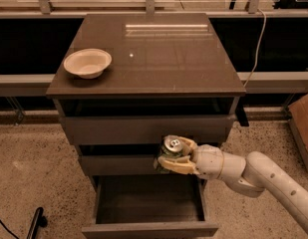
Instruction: Place green can into bottom drawer
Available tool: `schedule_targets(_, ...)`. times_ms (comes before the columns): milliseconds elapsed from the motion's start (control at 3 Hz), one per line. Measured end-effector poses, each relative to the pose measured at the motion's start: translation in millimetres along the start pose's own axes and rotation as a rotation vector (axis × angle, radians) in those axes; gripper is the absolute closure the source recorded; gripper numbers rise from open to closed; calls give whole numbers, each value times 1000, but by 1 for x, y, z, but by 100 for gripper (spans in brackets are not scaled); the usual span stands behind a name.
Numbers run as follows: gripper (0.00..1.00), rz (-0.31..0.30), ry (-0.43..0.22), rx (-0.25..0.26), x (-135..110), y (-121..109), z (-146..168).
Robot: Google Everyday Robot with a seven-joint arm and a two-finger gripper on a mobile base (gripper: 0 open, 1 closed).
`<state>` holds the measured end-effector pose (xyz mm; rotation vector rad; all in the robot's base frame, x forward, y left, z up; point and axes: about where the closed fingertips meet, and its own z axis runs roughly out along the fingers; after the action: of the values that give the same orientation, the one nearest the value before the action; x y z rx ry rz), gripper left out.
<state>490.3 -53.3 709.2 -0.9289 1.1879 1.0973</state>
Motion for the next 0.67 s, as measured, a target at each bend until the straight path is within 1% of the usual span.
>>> schedule_targets(333, 100, -1, 13, 5, 3, -1, 0)
schedule_targets(667, 100, -32, 96, -35, 81, -19, -9)
